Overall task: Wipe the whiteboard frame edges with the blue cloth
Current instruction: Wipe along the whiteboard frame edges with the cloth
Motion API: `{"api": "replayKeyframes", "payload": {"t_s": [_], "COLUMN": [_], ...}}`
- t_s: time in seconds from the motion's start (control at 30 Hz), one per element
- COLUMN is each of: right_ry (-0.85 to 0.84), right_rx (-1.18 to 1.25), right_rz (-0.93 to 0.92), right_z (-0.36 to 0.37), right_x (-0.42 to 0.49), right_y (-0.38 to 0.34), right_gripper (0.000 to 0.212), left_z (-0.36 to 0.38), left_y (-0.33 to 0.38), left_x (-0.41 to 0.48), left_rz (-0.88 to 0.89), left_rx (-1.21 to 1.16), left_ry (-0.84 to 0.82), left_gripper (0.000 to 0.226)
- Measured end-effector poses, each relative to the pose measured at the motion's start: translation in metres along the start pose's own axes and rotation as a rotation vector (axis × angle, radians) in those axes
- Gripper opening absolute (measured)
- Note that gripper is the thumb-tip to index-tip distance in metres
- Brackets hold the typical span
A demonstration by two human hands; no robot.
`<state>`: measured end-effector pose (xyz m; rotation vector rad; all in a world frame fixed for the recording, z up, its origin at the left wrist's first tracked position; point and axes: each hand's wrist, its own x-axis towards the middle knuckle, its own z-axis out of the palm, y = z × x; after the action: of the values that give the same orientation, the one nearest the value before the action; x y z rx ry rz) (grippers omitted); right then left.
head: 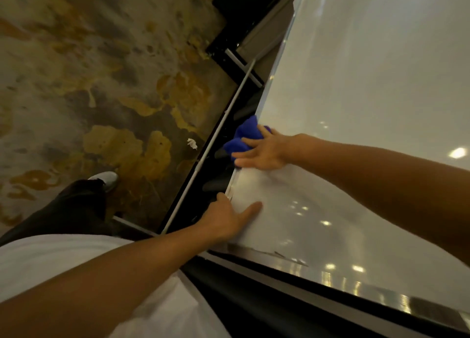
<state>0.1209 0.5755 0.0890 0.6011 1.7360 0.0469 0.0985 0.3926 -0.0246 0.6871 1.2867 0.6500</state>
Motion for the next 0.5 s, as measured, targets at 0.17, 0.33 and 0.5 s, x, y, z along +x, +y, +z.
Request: {"api": "replayKeyframes", "payload": {"t_s": [0.17, 0.33, 0.5], "right_ry": [0.081, 0.181, 0.073], "right_rx": [0.034, 0.015, 0.130], "right_rz": [-0.285, 0.111, -0.321], "right_z": [0.023, -0.003, 0.034], "right_x": [-0.006, 0.018, 0.015], "right_y": [0.009, 0.039, -0.017], "right_gripper": [0.061, 0.060, 0.087], "left_z": [0.012, 0.009, 0.012], "left_y": [0.004, 0.012, 0.010], "left_x": [0.000, 0.009, 0.012], "left_rz": [-0.065, -0.056, -0.087], "left_rx": [0.084, 0.103, 0.164], "left_ry": [0.094, 0.067, 0.014], "left_gripper": [0.130, 0.118, 0.122]}}
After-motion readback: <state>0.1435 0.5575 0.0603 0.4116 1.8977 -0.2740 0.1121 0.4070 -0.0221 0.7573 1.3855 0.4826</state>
